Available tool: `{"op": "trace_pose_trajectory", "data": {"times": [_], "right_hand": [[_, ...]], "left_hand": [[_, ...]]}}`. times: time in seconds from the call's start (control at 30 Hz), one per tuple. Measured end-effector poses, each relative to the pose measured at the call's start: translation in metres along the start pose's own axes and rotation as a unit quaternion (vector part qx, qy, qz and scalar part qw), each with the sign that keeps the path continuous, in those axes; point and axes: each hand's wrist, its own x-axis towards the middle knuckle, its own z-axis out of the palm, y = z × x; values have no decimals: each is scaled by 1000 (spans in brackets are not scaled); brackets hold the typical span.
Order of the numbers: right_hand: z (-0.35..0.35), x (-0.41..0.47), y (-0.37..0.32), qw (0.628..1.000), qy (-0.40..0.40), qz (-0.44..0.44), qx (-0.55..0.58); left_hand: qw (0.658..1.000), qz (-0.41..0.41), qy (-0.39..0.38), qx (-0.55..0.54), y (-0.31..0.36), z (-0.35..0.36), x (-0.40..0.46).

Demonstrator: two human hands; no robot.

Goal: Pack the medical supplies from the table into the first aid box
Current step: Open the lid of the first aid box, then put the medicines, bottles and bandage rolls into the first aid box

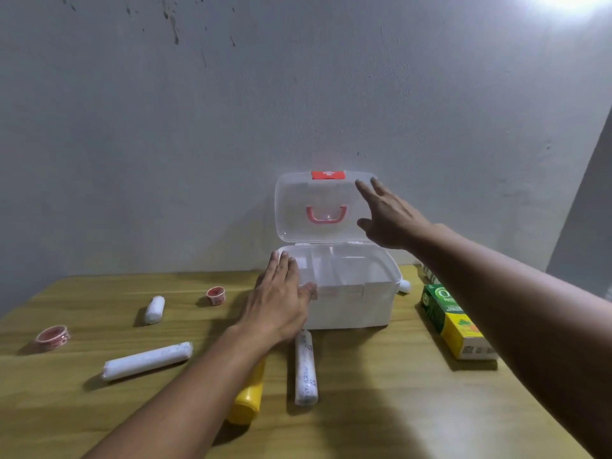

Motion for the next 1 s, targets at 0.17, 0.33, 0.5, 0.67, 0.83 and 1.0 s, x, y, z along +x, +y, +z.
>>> {"op": "trace_pose_trajectory", "data": {"times": [0.17, 0.33, 0.5, 0.67, 0.83, 1.0], "right_hand": [[-28, -56, 23, 992, -42, 97, -75], [-45, -123, 39, 937, -242, 243, -66], [-22, -156, 53, 941, -203, 271, 4], [-46, -156, 62, 954, -125, 272, 10], [-82, -134, 46, 982, -44, 180, -29], [-80, -94, 25, 994, -42, 60, -79]], "left_hand": [[995, 6, 22, 94, 9, -9, 4], [989, 111, 42, 88, 43, -4, 5], [988, 129, -11, 80, 66, 11, 6], [992, 112, -10, 59, 64, 4, 9], [995, 73, -7, 60, 41, -10, 24], [998, 24, -15, 62, 25, -16, 31]]}}
